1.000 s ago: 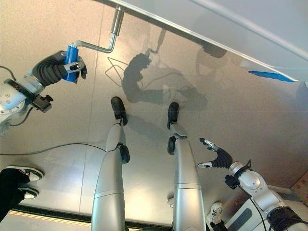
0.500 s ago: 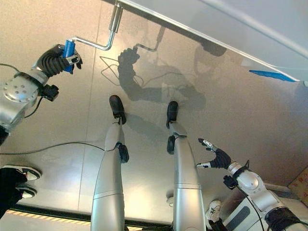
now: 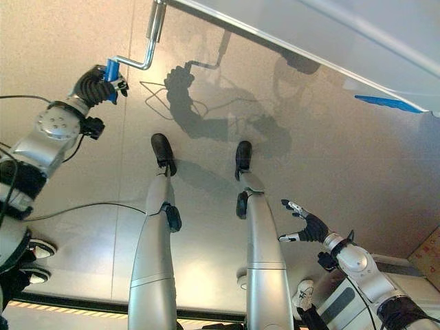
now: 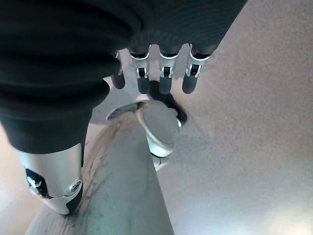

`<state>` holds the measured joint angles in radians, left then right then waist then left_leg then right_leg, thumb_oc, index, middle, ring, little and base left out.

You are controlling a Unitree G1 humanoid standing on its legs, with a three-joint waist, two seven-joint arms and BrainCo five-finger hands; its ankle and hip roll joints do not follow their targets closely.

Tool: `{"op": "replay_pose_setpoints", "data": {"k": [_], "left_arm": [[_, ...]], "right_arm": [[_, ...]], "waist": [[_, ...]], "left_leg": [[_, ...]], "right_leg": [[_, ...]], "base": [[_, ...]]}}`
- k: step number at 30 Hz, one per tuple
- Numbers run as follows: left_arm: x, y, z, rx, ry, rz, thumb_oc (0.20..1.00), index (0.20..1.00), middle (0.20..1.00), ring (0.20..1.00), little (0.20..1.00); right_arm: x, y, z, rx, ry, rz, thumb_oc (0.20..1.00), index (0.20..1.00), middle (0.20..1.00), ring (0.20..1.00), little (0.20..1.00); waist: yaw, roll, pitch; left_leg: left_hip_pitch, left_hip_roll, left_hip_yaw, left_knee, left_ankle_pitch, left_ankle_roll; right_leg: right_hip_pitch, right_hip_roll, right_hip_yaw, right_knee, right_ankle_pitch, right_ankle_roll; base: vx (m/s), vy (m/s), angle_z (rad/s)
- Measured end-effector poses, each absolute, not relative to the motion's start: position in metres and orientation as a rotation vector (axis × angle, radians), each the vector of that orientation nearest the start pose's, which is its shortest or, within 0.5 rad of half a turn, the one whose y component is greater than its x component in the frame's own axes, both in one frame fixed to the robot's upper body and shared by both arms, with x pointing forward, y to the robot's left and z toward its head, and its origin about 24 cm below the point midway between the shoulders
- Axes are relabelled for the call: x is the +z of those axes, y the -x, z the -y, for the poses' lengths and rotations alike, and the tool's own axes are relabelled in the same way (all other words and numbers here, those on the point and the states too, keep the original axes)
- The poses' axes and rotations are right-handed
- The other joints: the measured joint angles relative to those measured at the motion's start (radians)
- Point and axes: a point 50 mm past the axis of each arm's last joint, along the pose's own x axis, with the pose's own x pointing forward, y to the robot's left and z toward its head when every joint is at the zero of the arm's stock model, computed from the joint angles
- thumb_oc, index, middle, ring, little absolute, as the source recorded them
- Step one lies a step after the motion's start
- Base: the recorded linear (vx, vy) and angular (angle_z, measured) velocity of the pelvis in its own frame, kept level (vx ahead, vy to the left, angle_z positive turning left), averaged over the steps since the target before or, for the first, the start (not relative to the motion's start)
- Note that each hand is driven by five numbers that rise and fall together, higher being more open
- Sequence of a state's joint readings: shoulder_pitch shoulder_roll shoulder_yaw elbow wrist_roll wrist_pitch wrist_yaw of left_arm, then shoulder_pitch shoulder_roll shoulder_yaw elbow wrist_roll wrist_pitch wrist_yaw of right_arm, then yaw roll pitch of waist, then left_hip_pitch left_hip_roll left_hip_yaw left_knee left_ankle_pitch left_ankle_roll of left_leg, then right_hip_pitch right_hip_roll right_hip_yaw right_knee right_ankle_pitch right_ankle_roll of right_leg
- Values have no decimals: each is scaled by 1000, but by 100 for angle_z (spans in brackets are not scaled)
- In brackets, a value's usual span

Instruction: Raise the hospital bed

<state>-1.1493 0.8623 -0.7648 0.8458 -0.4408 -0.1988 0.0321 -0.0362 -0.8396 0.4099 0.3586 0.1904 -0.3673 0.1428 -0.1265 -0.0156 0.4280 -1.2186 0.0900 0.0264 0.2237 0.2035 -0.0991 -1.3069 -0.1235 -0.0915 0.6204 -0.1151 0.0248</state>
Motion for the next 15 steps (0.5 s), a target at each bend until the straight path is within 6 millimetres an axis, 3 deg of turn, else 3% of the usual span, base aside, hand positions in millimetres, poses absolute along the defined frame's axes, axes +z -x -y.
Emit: {"op": "replay_pose_setpoints", "data": {"k": [15], "left_arm": [[235, -411, -210, -19, -789, 247, 200, 200, 200, 200, 200]], "right_arm": [[18, -237, 254, 450, 651, -168, 1000, 1000, 1000, 1000, 1000]], "waist": [[-26, -1, 0]], "left_leg": [[-13, -1, -2, 18, -7, 3]], "right_leg": [[-5, -2, 1, 5, 0, 0]], "base": [[0, 0, 0]]}}
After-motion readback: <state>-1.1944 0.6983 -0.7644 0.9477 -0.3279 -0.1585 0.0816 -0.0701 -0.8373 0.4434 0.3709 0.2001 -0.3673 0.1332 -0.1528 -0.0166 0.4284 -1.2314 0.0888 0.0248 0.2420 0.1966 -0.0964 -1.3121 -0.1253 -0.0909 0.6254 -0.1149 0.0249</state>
